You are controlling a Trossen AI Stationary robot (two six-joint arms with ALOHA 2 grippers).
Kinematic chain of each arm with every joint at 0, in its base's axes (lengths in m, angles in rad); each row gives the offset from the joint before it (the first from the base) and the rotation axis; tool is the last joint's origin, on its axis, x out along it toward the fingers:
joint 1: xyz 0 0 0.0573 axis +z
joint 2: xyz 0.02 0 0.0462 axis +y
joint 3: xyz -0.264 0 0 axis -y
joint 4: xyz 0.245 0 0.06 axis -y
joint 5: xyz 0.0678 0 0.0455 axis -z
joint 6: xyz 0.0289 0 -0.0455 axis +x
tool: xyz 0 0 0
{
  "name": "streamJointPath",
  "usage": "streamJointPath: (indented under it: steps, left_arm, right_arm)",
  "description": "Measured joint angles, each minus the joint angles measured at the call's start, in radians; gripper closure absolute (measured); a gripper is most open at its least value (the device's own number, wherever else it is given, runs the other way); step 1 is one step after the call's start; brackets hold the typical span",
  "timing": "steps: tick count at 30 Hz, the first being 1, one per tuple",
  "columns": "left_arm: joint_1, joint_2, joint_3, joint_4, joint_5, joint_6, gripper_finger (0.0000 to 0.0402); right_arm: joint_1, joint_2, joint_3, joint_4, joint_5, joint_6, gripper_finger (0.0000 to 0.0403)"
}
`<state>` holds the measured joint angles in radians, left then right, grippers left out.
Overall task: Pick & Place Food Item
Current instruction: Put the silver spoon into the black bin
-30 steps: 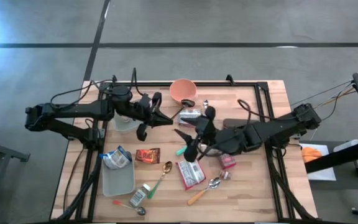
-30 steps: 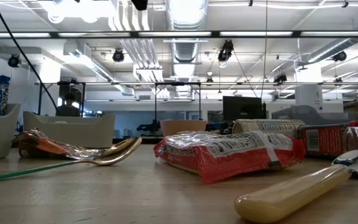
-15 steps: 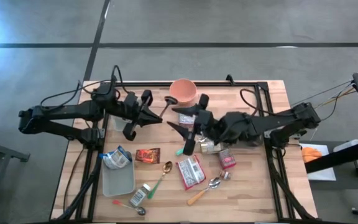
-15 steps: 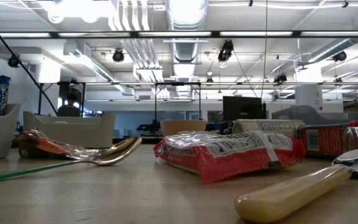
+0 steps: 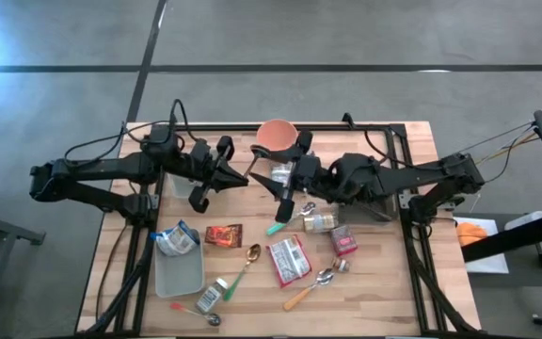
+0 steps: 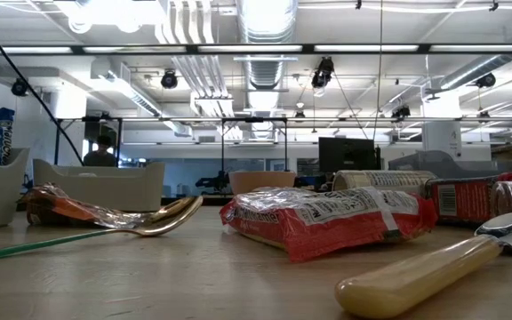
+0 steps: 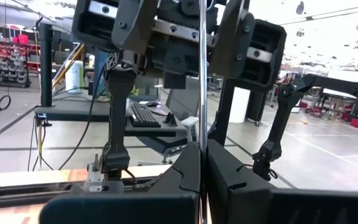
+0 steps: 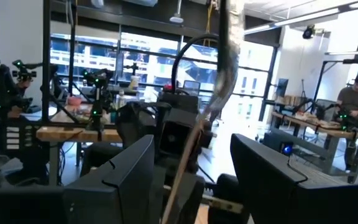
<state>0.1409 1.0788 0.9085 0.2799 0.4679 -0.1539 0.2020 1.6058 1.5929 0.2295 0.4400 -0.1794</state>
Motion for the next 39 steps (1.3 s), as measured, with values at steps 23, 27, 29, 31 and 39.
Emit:
streamJointPath:
  steps: [23, 27, 29, 31, 39]
  left_arm:
    - [-0.006, 0.043, 0.006, 0.053, 0.014, -0.015, 0.0401]
    - [-0.006, 0.043, 0.006, 0.057, 0.016, -0.055, 0.0397]
    - [-0.006, 0.043, 0.006, 0.057, 0.019, -0.074, 0.0385]
    - [-0.006, 0.043, 0.006, 0.056, 0.016, -0.083, 0.0367]
    - [-0.006, 0.043, 0.006, 0.058, 0.019, -0.117, 0.0304]
  right_arm:
    - [-0.018, 0.0, 0.0, -0.05, 0.0, 0.023, 0.0364]
    - [-0.018, 0.0, 0.0, -0.053, 0.0, 0.027, 0.0385]
    - [-0.018, 0.0, 0.0, -0.054, -0.001, 0.027, 0.0388]
    - [-0.018, -0.001, 0.0, -0.055, -0.003, 0.025, 0.039]
    - [-0.018, -0.003, 0.0, -0.076, 0.001, 0.024, 0.0392]
